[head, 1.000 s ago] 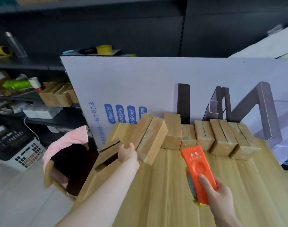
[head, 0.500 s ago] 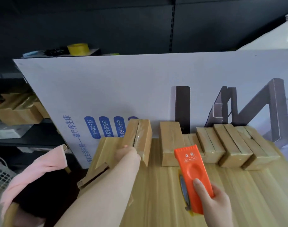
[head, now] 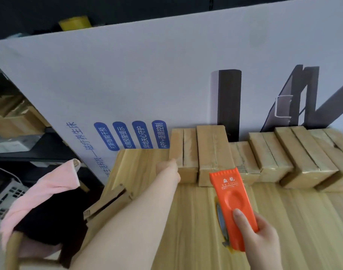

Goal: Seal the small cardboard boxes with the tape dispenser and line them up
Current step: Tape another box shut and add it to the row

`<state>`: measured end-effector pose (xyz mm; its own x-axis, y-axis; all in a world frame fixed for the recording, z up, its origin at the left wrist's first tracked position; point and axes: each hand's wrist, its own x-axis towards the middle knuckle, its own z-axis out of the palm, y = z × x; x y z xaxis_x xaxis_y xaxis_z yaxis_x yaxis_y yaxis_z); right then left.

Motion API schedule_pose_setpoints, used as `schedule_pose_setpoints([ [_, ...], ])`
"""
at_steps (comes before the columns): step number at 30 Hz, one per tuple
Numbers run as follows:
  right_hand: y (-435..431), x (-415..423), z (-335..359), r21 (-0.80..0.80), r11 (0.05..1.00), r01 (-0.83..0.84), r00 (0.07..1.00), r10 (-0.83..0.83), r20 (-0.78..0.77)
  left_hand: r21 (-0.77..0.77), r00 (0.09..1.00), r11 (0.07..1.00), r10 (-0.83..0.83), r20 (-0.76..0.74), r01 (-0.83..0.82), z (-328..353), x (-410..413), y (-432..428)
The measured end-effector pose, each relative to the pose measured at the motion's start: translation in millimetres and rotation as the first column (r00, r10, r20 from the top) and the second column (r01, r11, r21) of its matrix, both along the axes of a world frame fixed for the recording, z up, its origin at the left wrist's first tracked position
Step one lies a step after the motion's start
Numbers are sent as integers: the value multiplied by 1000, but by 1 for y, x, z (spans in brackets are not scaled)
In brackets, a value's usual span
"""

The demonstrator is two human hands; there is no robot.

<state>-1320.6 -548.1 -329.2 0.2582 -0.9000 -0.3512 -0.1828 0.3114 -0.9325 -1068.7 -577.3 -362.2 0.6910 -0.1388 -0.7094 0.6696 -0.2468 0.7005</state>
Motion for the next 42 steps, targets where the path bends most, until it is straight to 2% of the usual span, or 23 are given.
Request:
schedule_pose_setpoints([
  [2, 1, -4, -1, 5, 1000, -9, 1000, 9, 2, 76, 993, 995, -65, 95, 58, 8, -1, 10],
  [4, 2, -10, 0, 14, 1000, -16, 1000, 16, 4, 184, 924, 968, -224, 310, 173, 18, -4, 33],
  [6, 4, -16, 5, 10, 999, -36, 999, 36, 7, 323, 728, 909, -406, 553, 262, 32, -5, 67],
  [8, 7, -19, 12, 0, 998, -59, 998, 59, 11, 476, 490, 832, -552, 674, 283, 45, -6, 111],
  [10, 14, -22, 20, 0, 997, -83, 996, 83, 24, 603, 316, 750, -661, 680, 273, 50, -11, 155],
  [12, 24, -25, 25, -8, 993, -120, 992, 121, 28, 720, 205, 643, -766, 609, 261, 45, -23, 195],
  [15, 43, -29, 33, -39, 992, -121, 992, 123, 34, 855, 160, 451, -892, 423, 257, 26, -49, 239],
  [17, 56, -33, 41, -56, 991, -123, 991, 126, 41, 933, 162, 274, -957, 240, 234, 11, -62, 256],
  [19, 69, -38, 50, -67, 989, -130, 990, 133, 39, 961, 185, 166, -975, 126, 222, 1, -65, 263],
  [23, 100, -56, 66, -99, 991, -85, 995, 89, 37, 954, 176, 166, -977, 124, 250, -5, -63, 266],
  [30, 148, -114, 91, -134, 991, -30, 1000, 31, 6, 931, -11, 223, -972, 236, 288, -10, -115, 281],
  [36, 157, -169, 100, -148, 988, 39, 999, -43, -25, 937, -150, 134, -970, 191, 323, -12, -189, 282],
  [39, 154, -194, 102, -160, 986, 38, 999, -42, -25, 939, -177, 109, -969, 174, 327, -11, -220, 283],
  [42, 144, -223, 104, -167, 986, 20, 1000, -23, -18, 942, -164, 103, -973, 162, 319, -10, -249, 283],
])
